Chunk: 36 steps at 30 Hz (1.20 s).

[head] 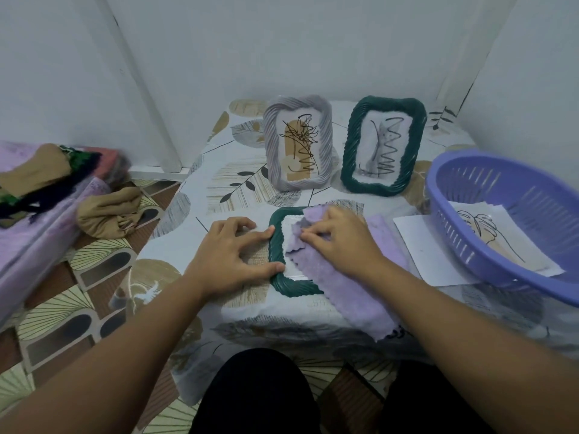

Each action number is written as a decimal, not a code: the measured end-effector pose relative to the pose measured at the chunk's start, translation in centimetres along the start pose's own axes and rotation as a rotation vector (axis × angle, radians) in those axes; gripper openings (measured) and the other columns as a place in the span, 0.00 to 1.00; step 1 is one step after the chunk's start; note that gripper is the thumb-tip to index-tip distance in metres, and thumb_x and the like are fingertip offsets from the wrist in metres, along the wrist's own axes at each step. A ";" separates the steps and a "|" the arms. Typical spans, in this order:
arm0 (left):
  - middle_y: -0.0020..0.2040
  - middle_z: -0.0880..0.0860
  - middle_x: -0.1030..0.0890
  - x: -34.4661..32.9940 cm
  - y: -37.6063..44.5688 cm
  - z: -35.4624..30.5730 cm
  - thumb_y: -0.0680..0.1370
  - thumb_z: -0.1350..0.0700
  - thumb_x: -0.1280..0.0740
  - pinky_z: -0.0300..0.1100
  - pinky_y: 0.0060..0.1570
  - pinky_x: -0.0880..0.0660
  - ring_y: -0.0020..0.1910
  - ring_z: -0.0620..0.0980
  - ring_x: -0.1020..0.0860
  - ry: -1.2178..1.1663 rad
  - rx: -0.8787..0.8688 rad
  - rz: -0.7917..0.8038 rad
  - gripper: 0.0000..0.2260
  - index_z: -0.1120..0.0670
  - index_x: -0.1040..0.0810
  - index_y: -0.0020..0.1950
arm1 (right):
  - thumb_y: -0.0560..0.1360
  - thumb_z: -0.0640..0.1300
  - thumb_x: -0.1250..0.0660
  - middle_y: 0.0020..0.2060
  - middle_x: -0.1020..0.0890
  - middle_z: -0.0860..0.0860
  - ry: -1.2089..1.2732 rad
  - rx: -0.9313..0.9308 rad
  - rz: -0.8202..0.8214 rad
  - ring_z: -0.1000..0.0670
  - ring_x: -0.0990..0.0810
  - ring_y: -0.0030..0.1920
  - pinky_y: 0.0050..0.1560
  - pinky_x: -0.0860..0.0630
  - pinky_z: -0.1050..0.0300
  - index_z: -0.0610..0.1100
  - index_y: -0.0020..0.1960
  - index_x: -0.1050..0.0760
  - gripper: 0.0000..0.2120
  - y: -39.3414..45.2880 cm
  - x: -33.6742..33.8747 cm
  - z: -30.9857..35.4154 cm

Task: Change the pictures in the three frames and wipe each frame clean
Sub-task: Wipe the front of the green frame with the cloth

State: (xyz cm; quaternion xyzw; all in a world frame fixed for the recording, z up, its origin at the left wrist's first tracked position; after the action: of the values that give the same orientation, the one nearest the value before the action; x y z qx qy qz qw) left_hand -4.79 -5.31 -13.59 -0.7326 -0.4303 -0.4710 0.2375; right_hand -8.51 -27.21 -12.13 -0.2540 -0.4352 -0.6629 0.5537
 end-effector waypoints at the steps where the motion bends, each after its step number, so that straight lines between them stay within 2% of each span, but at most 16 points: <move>1: 0.65 0.38 0.34 0.0 0.0 0.0 0.63 0.17 0.40 0.44 0.72 0.38 0.66 0.43 0.40 -0.004 0.003 0.005 0.41 0.32 0.28 0.73 | 0.77 0.59 0.30 0.39 0.27 0.54 0.019 -0.009 -0.012 0.51 0.30 0.44 0.47 0.36 0.53 0.57 0.54 0.14 0.11 -0.4 0.3 -0.4; 5: 0.64 0.37 0.34 -0.1 0.0 0.0 0.63 0.17 0.40 0.45 0.72 0.37 0.66 0.43 0.39 -0.003 0.002 0.001 0.41 0.32 0.27 0.72 | 0.78 0.60 0.31 0.40 0.28 0.54 -0.035 -0.140 -0.082 0.50 0.28 0.46 0.50 0.33 0.52 0.58 0.53 0.14 0.10 1.8 0.8 -1.1; 7: 0.64 0.37 0.34 0.0 -0.1 -0.1 0.63 0.16 0.40 0.45 0.72 0.37 0.65 0.43 0.39 -0.007 -0.003 -0.014 0.41 0.32 0.27 0.72 | 0.77 0.59 0.30 0.39 0.29 0.56 -0.004 -0.084 -0.044 0.50 0.28 0.45 0.51 0.31 0.51 0.57 0.52 0.13 0.10 1.8 0.2 0.0; 10: 0.64 0.38 0.34 0.0 -0.1 -0.1 0.63 0.17 0.40 0.45 0.72 0.38 0.65 0.44 0.39 -0.001 -0.010 -0.005 0.40 0.32 0.27 0.72 | 0.77 0.59 0.30 0.37 0.32 0.58 0.026 0.041 0.046 0.51 0.31 0.44 0.47 0.36 0.53 0.57 0.53 0.13 0.10 -0.3 -0.1 0.3; 13: 0.64 0.37 0.35 -0.1 0.0 0.0 0.63 0.17 0.40 0.44 0.72 0.38 0.66 0.43 0.39 0.003 -0.005 0.002 0.41 0.32 0.28 0.72 | 0.77 0.60 0.31 0.37 0.32 0.59 -0.027 -0.057 -0.030 0.51 0.30 0.44 0.47 0.38 0.54 0.58 0.53 0.14 0.10 0.5 1.0 -1.6; 15: 0.64 0.38 0.34 0.0 0.0 -0.1 0.62 0.16 0.41 0.44 0.72 0.39 0.66 0.44 0.39 0.011 -0.007 -0.004 0.41 0.32 0.28 0.72 | 0.78 0.59 0.31 0.39 0.30 0.56 -0.046 -0.140 -0.070 0.50 0.28 0.46 0.49 0.35 0.53 0.58 0.52 0.14 0.10 1.8 1.1 -1.5; 17: 0.64 0.38 0.34 0.0 0.0 -0.1 0.63 0.17 0.41 0.43 0.71 0.39 0.65 0.44 0.39 0.004 -0.008 -0.009 0.41 0.32 0.27 0.72 | 0.78 0.58 0.30 0.41 0.28 0.54 -0.026 -0.090 -0.036 0.49 0.27 0.47 0.50 0.31 0.51 0.57 0.51 0.13 0.09 1.8 0.1 -0.1; 20: 0.64 0.38 0.34 0.0 0.0 0.0 0.63 0.17 0.40 0.43 0.71 0.38 0.65 0.44 0.39 0.007 -0.012 -0.012 0.40 0.32 0.27 0.72 | 0.78 0.59 0.31 0.40 0.28 0.56 -0.006 0.037 0.052 0.51 0.30 0.46 0.49 0.33 0.51 0.58 0.53 0.14 0.10 -0.4 -0.3 0.9; 25: 0.64 0.38 0.34 0.0 0.0 -0.1 0.63 0.17 0.40 0.42 0.70 0.40 0.65 0.43 0.40 0.012 -0.008 -0.006 0.40 0.32 0.27 0.72 | 0.78 0.59 0.32 0.40 0.29 0.54 -0.069 -0.125 -0.076 0.50 0.29 0.45 0.50 0.31 0.51 0.58 0.54 0.14 0.10 1.5 1.3 -1.3; 28: 0.64 0.37 0.34 0.0 0.1 0.0 0.63 0.17 0.40 0.43 0.71 0.39 0.65 0.42 0.40 -0.001 -0.006 -0.008 0.41 0.32 0.27 0.72 | 0.78 0.57 0.31 0.40 0.27 0.54 -0.014 -0.062 -0.014 0.50 0.28 0.46 0.52 0.29 0.49 0.57 0.51 0.13 0.09 1.0 0.3 0.1; 31: 0.64 0.37 0.34 -0.1 0.0 0.1 0.62 0.16 0.41 0.44 0.72 0.38 0.65 0.41 0.40 -0.007 0.001 -0.005 0.41 0.32 0.27 0.72 | 0.78 0.58 0.31 0.38 0.29 0.56 0.022 0.006 0.026 0.51 0.30 0.44 0.47 0.34 0.52 0.57 0.51 0.14 0.09 -1.5 0.8 0.0; 33: 0.65 0.37 0.34 -0.1 0.0 0.1 0.63 0.17 0.40 0.44 0.72 0.39 0.66 0.42 0.40 -0.008 0.009 0.010 0.41 0.32 0.28 0.72 | 0.78 0.58 0.31 0.37 0.31 0.58 -0.010 -0.055 -0.023 0.52 0.30 0.43 0.46 0.35 0.54 0.58 0.54 0.14 0.10 -1.2 1.5 -1.2; 36: 0.65 0.37 0.35 -0.1 0.1 0.0 0.63 0.16 0.40 0.45 0.72 0.38 0.66 0.42 0.41 0.004 0.009 0.016 0.41 0.32 0.28 0.73 | 0.79 0.57 0.31 0.38 0.32 0.57 -0.044 -0.173 -0.080 0.51 0.29 0.45 0.48 0.32 0.54 0.57 0.53 0.14 0.09 0.6 1.6 -1.4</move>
State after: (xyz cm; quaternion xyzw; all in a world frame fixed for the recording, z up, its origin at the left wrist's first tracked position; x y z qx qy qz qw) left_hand -4.75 -5.42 -13.70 -0.7341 -0.4260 -0.4684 0.2455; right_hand -8.19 -29.23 -11.36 -0.2977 -0.3980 -0.7139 0.4932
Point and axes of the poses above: each hand's wrist, its own y-axis towards the middle knuckle, its own x-axis out of the back of the hand, z = x × y, the point moved 7 cm from there along y, towards the middle knuckle
